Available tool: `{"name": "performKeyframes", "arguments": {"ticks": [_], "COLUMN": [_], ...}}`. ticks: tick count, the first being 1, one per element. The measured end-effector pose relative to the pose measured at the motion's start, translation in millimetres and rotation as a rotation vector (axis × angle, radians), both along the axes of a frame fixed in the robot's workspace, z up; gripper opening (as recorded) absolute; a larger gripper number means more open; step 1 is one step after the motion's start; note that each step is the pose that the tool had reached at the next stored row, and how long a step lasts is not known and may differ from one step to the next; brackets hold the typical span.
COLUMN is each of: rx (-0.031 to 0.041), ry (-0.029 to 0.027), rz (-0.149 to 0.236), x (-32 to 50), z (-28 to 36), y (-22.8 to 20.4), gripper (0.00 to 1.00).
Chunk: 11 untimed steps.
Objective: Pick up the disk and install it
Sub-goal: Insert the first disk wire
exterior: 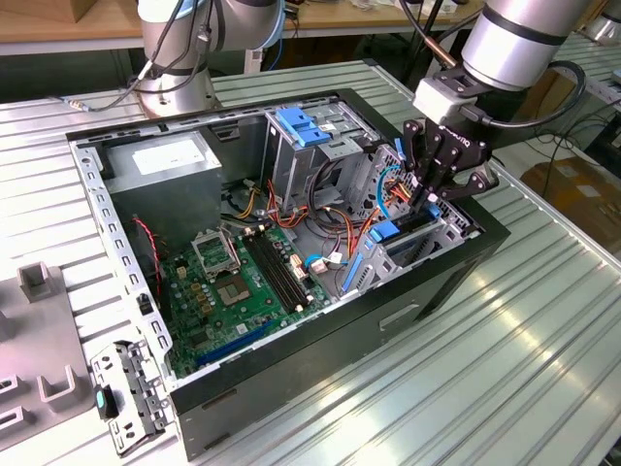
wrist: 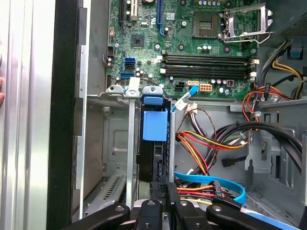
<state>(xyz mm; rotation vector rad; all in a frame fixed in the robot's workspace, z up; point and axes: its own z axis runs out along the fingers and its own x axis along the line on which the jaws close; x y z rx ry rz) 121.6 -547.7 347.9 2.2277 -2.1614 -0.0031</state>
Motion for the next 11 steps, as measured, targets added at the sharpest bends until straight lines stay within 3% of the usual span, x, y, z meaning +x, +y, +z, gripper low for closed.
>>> {"name": "performKeyframes", "arguments": {"ticks": [11], "rx": [-0.0002], "ry": [0.0000], "rz": [0.000], "x": [0.0], "z": [-2.9], "y": [0.0], "gripper": [0.16]}}
